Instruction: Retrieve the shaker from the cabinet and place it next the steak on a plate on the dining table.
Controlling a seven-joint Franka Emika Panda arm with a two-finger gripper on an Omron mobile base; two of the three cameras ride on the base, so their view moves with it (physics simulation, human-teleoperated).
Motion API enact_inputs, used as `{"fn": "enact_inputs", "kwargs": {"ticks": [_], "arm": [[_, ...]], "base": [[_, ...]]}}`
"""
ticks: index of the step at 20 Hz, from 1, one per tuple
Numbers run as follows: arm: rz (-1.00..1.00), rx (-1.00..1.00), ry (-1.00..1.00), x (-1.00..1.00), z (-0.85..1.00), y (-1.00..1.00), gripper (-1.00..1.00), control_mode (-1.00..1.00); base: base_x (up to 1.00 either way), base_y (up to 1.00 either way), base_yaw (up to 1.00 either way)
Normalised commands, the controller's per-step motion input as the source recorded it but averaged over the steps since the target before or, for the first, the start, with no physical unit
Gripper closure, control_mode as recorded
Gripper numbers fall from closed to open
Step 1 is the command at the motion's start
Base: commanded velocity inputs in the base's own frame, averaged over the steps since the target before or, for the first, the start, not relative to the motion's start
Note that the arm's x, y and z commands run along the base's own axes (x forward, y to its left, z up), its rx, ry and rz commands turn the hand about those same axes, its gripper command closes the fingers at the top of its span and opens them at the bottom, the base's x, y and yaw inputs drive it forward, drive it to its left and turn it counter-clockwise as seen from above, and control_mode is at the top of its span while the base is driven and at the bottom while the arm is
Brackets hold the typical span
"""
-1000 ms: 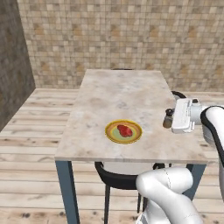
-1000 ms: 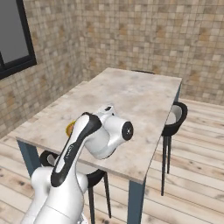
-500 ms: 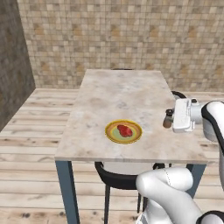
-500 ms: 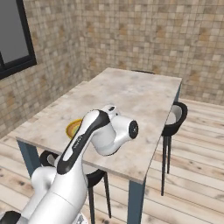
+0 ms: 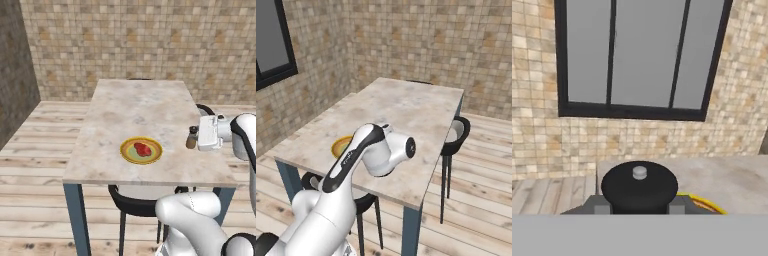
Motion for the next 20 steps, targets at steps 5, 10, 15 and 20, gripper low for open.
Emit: {"fn": "enact_inputs", "kwargs": {"ticks": [5,10,15,20], "arm": [[0.0,0.12,0.11,0.01,-0.12,0.0,1.0,-1.0],[0.0,0.07,0.04,0.15,-0.07,0.0,1.0,-1.0],[0.0,0.0,0.0,0.22,0.0,0.0,1.0,-1.0],[0.0,0.0,0.0,0.22,0.0,0.0,1.0,-1.0]], "base": [[0.0,0.0,0.0],[0.0,0.0,0.0],[0.0,0.0,0.0],[0.0,0.0,0.0]]}}
